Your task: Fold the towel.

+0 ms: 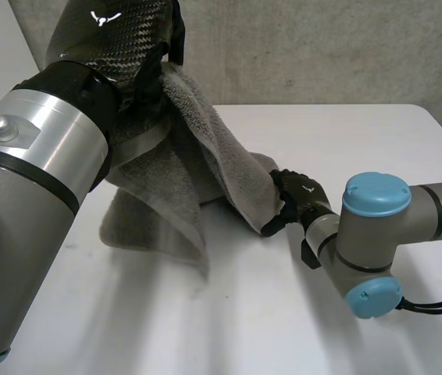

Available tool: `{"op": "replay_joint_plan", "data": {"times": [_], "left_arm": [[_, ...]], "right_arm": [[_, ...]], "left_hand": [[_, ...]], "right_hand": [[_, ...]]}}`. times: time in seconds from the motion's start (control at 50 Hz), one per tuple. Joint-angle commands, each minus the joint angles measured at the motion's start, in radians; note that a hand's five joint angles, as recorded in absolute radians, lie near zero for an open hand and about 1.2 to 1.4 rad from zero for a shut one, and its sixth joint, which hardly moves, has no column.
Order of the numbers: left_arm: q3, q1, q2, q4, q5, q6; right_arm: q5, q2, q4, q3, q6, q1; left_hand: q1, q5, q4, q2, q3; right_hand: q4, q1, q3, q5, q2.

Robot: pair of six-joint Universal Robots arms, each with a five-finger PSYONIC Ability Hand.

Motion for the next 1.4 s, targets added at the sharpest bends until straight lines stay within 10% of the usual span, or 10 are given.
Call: {"op": "replay_joint_plan", "data": {"times": [0.02,0.54,1.04,1.14,1.18,1.4], "left_arm": [[0.006,0.002,0.000,0.003,0.000,0.001],[0.000,0.005,-0.011,0.003,-0.001,-0.005],[-0.006,-0.053,0.043,-0.017,-0.001,-0.072],[-0.006,-0.054,0.043,-0.017,-0.001,-0.080],[-0.005,-0.053,0.041,-0.015,-0.001,-0.088],[-0.023,0.025,0.038,-0.015,-0.001,-0.086]], "right_arm": [[0.017,0.003,0.003,-0.008,0.078,0.033],[0.101,-0.271,0.033,0.363,0.018,-0.020],[0.074,0.079,0.025,-0.126,0.228,0.084],[0.063,0.117,0.040,-0.188,0.257,0.092],[0.068,0.120,0.039,-0.203,0.248,0.092],[0.075,-0.134,0.019,-0.077,0.043,-0.035]], "left_hand": [[0.210,0.188,0.178,0.178,0.180],[0.210,0.188,0.178,0.178,0.180],[0.210,0.188,0.178,0.178,0.180],[0.210,0.188,0.178,0.178,0.180],[0.210,0.188,0.178,0.178,0.180],[0.210,0.188,0.178,0.178,0.180]], "right_hand": [[-0.015,0.007,-0.022,-0.038,-0.038],[0.117,0.138,0.110,0.093,0.094],[0.126,0.147,0.119,0.102,0.102],[0.531,0.552,0.524,0.507,0.508],[1.074,1.096,1.067,1.051,1.051],[1.093,1.115,1.087,1.070,1.070]]}}
